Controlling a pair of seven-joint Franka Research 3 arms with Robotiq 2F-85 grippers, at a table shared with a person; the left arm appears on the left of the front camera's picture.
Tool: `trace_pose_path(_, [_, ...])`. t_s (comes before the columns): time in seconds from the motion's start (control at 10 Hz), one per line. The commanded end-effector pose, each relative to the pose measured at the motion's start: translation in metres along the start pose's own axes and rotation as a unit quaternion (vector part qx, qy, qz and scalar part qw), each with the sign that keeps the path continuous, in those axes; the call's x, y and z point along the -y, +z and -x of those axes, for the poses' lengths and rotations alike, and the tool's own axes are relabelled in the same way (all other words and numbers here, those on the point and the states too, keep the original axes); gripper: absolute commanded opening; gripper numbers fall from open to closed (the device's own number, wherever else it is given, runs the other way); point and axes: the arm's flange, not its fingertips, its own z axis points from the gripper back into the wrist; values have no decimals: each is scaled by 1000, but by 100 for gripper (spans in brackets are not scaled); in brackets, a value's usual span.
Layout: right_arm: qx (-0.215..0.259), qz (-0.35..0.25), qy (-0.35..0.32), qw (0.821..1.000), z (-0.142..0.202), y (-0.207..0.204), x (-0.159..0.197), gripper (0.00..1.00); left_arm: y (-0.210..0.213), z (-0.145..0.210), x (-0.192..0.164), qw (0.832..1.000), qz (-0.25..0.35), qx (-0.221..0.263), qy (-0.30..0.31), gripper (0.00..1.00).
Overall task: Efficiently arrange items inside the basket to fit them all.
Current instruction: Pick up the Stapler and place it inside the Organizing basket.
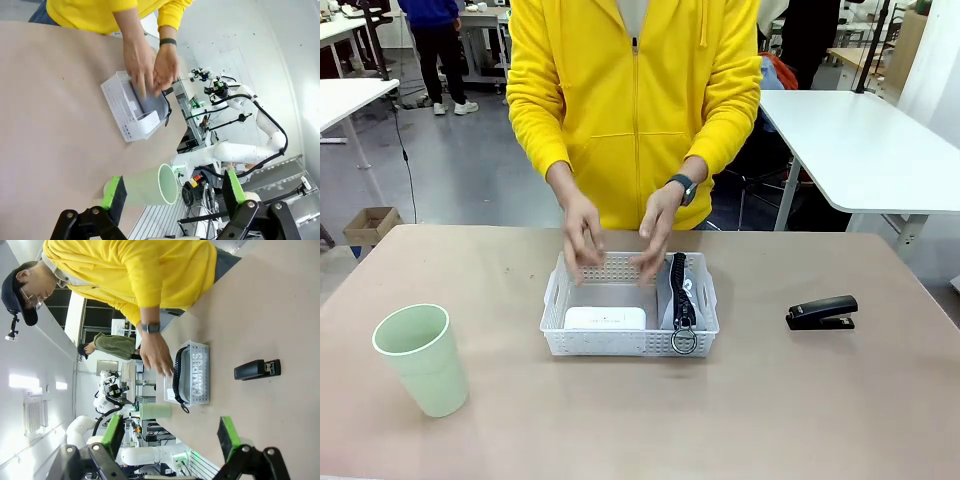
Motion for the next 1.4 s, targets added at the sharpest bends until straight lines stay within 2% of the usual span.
trace_pose_path(0.0, [2, -8, 9, 1000, 1, 0, 0, 100, 0, 6, -1, 1000, -5, -5, 7, 100])
trace_pose_path(1.1, [0, 0, 0, 1000, 0, 0, 0, 100, 0, 6, -1, 1000, -5, -5, 7, 100])
trace_pose_path(1.3, [-21, 106, 105, 989, 6, -48, -46, 100, 0, 6, -1, 1000, -5, -5, 7, 100])
